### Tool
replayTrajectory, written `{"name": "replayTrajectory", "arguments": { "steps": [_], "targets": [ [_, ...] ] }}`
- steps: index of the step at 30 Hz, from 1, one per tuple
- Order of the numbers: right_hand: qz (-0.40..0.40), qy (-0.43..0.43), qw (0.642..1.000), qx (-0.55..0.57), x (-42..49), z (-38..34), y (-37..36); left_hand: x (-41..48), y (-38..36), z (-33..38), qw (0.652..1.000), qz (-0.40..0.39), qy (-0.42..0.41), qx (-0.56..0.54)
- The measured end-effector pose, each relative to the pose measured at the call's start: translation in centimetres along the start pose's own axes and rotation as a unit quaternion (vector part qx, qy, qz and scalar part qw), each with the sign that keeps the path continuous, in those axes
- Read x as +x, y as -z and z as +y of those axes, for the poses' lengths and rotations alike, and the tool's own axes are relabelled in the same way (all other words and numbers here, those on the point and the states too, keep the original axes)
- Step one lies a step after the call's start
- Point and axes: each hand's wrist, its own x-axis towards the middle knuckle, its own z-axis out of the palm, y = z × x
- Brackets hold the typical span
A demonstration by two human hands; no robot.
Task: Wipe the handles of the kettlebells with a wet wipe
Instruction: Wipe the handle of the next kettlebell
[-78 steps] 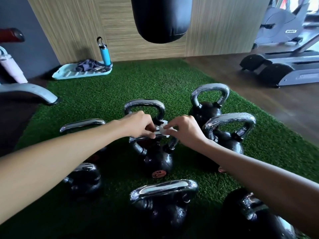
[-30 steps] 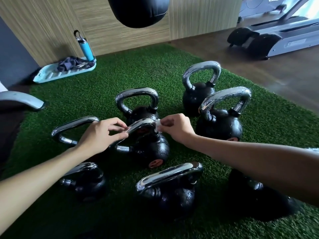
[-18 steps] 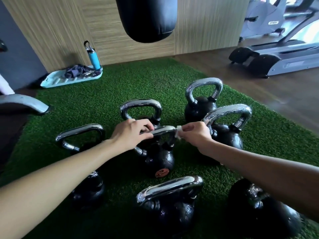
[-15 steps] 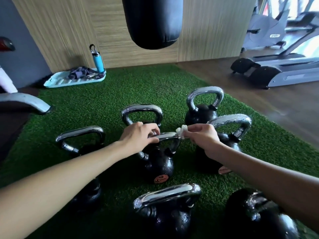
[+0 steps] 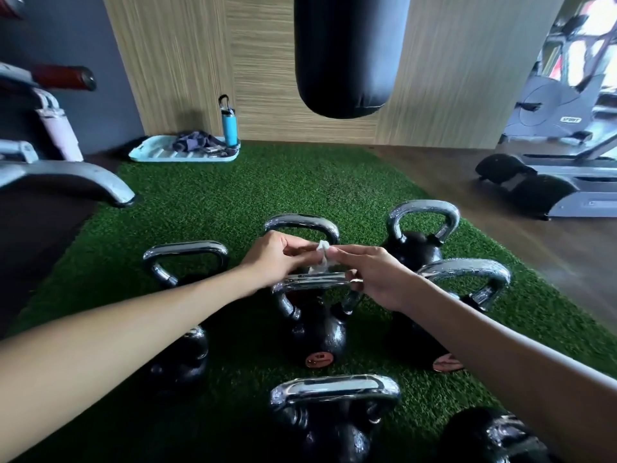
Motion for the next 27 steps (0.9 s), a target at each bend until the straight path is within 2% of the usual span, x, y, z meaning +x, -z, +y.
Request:
{"name": "replayTrajectory", "arguments": {
  "steps": [4, 6, 8, 9, 10, 11, 12, 16, 18, 20, 22, 25, 27],
  "targets": [
    [-0.069, -0.025, 0.997, -0.024, 0.4, -0.6, 0.2, -0.6, 0.4, -0.3, 0.999, 0.009, 0.025, -0.03],
    [-0.088, -0.022, 0.996, -0.026, 0.8, -1.0, 0.8, -0.6, 0.3, 0.0, 1.0, 0.02, 0.01, -0.004],
    [-0.081, -0.001, 0.995, -0.054, 1.2, -1.1, 1.1, -0.3, 0.5, 0.2, 0.999, 0.027, 0.003, 0.026],
    [-0.047, 0.027, 0.992, -0.113, 1.3, -1.0, 1.1, -0.2, 0.6, 0.3, 0.999, 0.028, 0.009, 0.044],
    [0.012, 0.064, 0.977, -0.205, 1.7, -0.7, 1.4, -0.1, 0.8, 0.3, 0.997, 0.027, 0.013, 0.065],
    [0.081, 0.106, 0.944, -0.302, 2.1, -0.4, 1.5, 0.0, 0.9, 0.2, 0.996, 0.024, 0.01, 0.088],
    [0.115, 0.14, 0.909, -0.376, 2.2, -0.3, 1.7, 0.0, 0.9, 0.0, 0.994, 0.022, 0.003, 0.11],
    [0.013, 0.142, 0.844, -0.516, 2.4, 0.1, 1.9, 0.1, 0.0, 0.6, 0.974, -0.005, -0.032, 0.226],
    [0.037, 0.153, 0.811, -0.564, 2.1, 0.2, 1.8, 0.4, -0.9, 1.1, 0.964, -0.033, -0.062, 0.256],
    [0.053, 0.178, 0.796, -0.576, 2.0, 0.3, 1.9, 0.5, -1.9, 1.5, 0.951, -0.044, -0.094, 0.291],
    [0.03, 0.189, 0.79, -0.583, 2.0, 0.3, 1.9, 0.7, -2.1, 1.5, 0.943, -0.046, -0.103, 0.312],
    [-0.007, 0.197, 0.783, -0.59, 2.2, 0.5, 1.5, 0.6, -0.7, 0.8, 0.956, -0.063, -0.079, 0.276],
    [0.006, 0.198, 0.777, -0.598, 2.3, 0.9, 1.4, 0.6, 0.8, -0.5, 0.967, -0.07, -0.055, 0.239]
  ]
}}
